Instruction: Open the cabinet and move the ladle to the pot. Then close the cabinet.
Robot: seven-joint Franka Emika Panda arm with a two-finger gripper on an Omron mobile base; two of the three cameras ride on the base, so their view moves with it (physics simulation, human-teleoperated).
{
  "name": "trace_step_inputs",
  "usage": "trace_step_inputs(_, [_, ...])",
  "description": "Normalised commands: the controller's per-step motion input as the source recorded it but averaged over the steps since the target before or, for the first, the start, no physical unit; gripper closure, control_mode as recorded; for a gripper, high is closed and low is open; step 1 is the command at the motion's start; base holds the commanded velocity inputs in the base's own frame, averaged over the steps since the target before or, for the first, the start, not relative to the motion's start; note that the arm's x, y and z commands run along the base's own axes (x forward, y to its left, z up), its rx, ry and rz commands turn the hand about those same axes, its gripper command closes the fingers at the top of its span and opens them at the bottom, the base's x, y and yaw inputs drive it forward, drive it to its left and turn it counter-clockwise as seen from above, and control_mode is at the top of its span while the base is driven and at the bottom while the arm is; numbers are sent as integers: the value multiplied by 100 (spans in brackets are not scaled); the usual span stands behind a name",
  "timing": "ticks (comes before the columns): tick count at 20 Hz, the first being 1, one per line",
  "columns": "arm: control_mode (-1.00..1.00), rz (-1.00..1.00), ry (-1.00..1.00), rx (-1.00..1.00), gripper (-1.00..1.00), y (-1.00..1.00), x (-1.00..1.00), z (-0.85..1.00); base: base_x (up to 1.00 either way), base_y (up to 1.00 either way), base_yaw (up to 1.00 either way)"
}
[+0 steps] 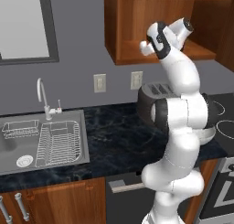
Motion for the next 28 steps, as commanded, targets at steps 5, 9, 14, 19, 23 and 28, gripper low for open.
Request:
trace_step_inputs(5, [-100, 0, 49, 0, -100, 4, -37, -49, 0, 0, 0])
trace_step_inputs(9, [-100, -2, 56, 0, -100, 6, -37, -39, 0, 0, 0])
trace_step_inputs(14, [-100, -1, 41, 0, -100, 0, -4, 8, 0, 0, 0])
trace_step_inputs(19, [-100, -2, 37, 0, -100, -2, 0, 92, 0, 0, 0])
trace_step_inputs(23, [-100, -2, 55, 6, -100, -18, -1, 100, 0, 0, 0])
trace_step_inputs(28, [-100, -2, 53, 3, -100, -10, -37, 51, 0, 0, 0])
